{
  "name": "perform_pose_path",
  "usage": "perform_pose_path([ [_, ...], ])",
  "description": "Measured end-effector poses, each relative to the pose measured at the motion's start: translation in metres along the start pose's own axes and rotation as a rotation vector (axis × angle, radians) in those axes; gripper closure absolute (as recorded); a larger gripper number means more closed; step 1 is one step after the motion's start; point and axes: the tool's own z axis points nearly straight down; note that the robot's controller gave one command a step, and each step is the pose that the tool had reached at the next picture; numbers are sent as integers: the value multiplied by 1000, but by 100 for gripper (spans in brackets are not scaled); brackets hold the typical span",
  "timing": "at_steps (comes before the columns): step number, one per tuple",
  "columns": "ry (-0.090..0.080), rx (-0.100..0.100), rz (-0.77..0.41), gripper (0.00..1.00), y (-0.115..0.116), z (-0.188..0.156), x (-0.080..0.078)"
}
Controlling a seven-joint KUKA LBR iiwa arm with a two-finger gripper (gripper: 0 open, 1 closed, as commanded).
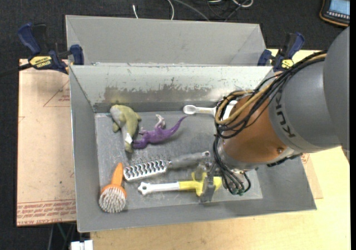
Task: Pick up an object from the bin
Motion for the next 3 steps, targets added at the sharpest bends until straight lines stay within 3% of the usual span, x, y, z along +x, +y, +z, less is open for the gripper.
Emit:
perform_pose_path([
  [1, 0, 0, 0, 100, 0, 0, 0],
  [2, -1, -1, -21, 100, 5, -106, 4],
  [3, -1, -1, -22, 100, 5, -106, 4],
])
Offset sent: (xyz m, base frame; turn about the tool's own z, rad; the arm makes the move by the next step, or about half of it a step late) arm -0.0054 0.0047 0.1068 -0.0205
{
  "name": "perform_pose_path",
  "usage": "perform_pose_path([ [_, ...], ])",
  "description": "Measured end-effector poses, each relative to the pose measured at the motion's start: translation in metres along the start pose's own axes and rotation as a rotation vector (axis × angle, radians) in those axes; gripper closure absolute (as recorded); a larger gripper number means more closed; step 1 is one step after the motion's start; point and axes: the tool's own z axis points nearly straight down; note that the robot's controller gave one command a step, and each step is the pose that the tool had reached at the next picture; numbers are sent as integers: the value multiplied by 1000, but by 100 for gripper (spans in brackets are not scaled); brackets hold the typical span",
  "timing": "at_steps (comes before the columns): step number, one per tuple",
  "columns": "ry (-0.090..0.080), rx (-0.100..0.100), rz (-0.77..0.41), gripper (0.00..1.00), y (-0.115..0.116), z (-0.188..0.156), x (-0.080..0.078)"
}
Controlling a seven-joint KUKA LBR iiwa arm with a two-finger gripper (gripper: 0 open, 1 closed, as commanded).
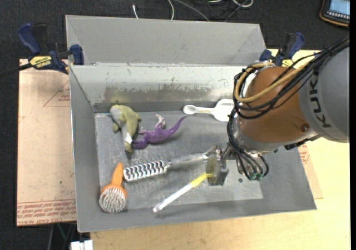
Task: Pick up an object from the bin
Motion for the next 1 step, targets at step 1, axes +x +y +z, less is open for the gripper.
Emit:
perform_pose_path([
  [1, -8, -1, 32, 100, -9, -113, -5],
])
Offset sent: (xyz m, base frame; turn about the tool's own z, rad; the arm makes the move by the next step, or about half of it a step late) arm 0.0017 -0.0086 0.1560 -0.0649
